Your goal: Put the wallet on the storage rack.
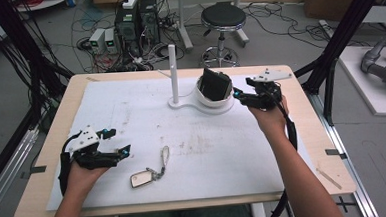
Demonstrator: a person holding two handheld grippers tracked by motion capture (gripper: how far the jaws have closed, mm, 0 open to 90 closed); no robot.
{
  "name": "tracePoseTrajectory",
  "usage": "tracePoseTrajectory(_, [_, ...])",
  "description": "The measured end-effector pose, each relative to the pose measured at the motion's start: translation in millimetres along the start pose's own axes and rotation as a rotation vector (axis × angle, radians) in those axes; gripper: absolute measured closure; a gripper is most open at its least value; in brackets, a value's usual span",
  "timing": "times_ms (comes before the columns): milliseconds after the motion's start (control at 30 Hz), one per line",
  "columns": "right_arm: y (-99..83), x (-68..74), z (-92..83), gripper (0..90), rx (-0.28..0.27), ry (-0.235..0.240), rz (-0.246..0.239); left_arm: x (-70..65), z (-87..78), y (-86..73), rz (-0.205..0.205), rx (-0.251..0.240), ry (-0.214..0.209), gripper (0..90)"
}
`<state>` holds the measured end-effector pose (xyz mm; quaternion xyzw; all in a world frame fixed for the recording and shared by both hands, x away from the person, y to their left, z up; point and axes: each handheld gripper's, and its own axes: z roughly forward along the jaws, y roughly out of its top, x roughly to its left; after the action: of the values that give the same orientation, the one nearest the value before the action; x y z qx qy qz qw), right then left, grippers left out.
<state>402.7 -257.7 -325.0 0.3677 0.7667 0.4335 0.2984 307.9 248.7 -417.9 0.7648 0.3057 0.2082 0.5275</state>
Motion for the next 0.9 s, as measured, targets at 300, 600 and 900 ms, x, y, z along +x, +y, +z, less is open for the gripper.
tracePoseTrajectory(300, [-38.1,7.7,-25.6,31.6,-0.02,0.01,0.038,0.6,5.4,3.0,0.005,-0.007,-0.008,18.2])
tracePoseTrajectory(600, [-72.3,37.6,-30.2,28.0,-0.028,0.049,0.036,2.3,6.6,4.6,0.005,-0.015,-0.012,18.2])
tracePoseTrajectory(900, [-81.2,45.3,-23.1,26.4,-0.017,0.068,0.017,5.9,3.6,2.6,-0.011,-0.024,0.002,18.2])
